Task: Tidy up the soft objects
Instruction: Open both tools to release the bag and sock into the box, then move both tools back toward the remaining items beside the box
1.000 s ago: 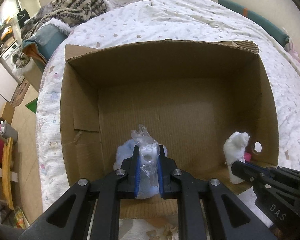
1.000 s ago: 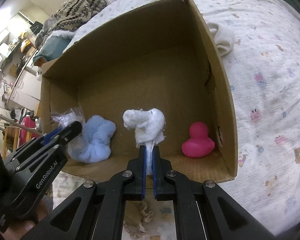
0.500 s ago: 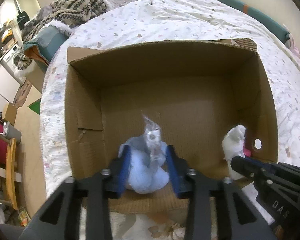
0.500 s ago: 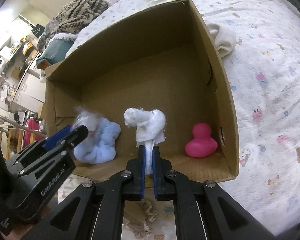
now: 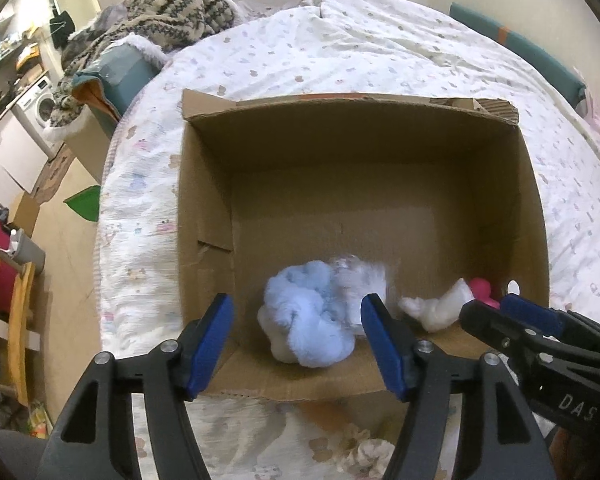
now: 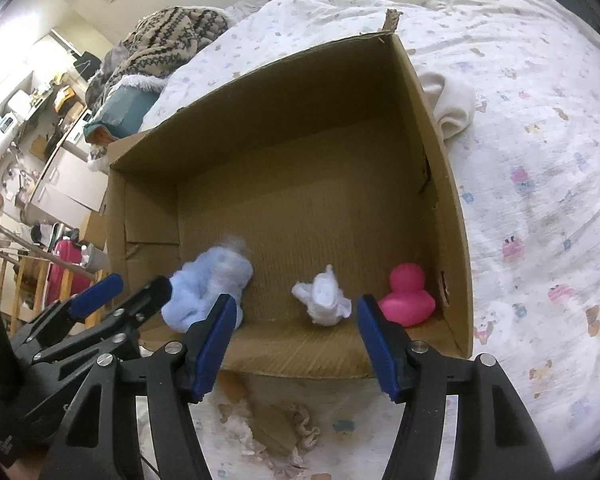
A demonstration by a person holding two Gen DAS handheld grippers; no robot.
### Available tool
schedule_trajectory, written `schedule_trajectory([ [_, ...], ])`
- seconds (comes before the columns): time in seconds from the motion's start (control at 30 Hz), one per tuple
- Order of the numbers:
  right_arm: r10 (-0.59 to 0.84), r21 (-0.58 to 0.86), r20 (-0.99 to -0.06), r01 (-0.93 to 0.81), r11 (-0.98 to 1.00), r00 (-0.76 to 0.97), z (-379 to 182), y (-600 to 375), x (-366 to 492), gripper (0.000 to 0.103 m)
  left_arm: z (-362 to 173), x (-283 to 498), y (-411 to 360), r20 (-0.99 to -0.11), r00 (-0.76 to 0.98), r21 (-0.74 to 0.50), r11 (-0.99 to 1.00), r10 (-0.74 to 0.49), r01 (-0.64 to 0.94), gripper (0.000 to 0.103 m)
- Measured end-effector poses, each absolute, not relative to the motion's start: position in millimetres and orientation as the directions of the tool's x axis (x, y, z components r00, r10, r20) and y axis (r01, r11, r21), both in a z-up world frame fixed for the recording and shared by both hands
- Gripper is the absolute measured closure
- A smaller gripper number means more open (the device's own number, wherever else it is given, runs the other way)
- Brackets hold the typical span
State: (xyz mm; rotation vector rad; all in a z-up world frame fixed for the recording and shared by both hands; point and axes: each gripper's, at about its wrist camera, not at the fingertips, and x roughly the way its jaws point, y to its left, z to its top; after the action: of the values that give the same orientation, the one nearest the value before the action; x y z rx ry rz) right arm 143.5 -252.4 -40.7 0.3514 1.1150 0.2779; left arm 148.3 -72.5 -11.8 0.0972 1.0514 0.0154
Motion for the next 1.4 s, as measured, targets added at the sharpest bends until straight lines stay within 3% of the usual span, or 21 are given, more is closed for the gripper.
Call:
schedule_trajectory([
  [0.8,0.378,0.401,-0.814,-0.044,0.915,0.442,-24.1,-256.5,101.1,0.037,6.7,94.7,-23.1,-0.857,0.514,0.039,0.999,0.031,0.005,0.04],
  [1.4,0.421,0.447,-0.835,-0.009,0.894,0.355,-45.9,-247.7,63.1,0.037,-13.3,55.4,9.1,-0.877,0.48,-0.05,0.995,-0.005,-0.081,0.04],
])
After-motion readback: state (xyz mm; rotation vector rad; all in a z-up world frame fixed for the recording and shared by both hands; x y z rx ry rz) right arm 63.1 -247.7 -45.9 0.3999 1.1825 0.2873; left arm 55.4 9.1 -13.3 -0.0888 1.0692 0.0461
